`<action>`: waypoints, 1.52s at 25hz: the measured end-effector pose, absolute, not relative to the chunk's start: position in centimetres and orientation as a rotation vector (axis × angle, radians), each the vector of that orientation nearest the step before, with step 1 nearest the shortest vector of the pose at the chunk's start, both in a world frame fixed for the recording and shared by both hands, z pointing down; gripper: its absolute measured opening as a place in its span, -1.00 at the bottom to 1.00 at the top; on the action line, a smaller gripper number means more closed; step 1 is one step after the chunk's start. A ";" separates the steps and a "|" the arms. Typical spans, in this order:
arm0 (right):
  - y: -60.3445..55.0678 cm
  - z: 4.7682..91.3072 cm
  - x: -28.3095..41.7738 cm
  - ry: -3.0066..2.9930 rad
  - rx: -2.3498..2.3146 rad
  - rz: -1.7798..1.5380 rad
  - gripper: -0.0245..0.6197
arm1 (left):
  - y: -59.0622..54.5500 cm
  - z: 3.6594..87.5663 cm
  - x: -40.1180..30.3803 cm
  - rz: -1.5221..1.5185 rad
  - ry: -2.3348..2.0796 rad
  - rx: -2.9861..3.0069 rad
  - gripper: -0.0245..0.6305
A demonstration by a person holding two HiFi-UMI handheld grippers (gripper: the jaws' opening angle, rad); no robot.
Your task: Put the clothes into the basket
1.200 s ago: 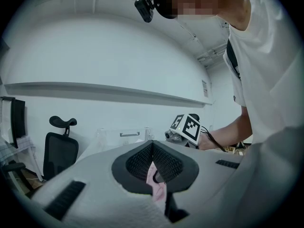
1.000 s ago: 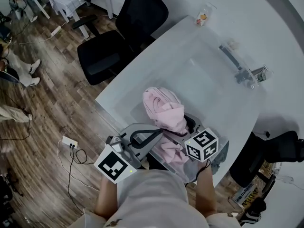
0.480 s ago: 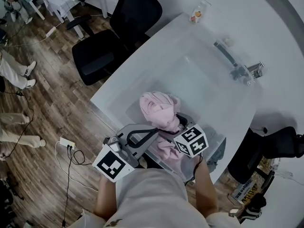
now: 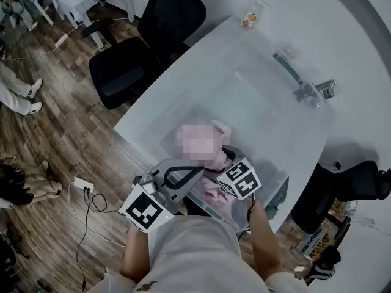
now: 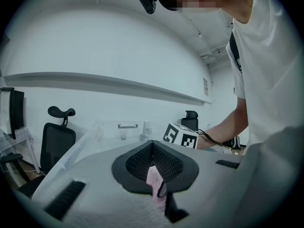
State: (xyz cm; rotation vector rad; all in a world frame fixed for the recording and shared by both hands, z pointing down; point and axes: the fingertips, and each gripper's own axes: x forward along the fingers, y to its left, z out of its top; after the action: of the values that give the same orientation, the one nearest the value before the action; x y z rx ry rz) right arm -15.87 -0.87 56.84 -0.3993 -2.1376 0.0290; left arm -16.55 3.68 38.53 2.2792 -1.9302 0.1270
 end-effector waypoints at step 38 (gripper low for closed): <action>-0.6 50.4 -16.5 -2.481 -0.385 -0.060 -0.86 | 3.7 37.3 -15.7 0.103 -1.903 2.340 -0.91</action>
State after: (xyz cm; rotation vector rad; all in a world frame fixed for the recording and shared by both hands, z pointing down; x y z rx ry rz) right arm -16.52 -0.62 50.45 -0.3854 -2.4813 -0.0603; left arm -15.71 3.70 37.31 2.3399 -1.9032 0.1030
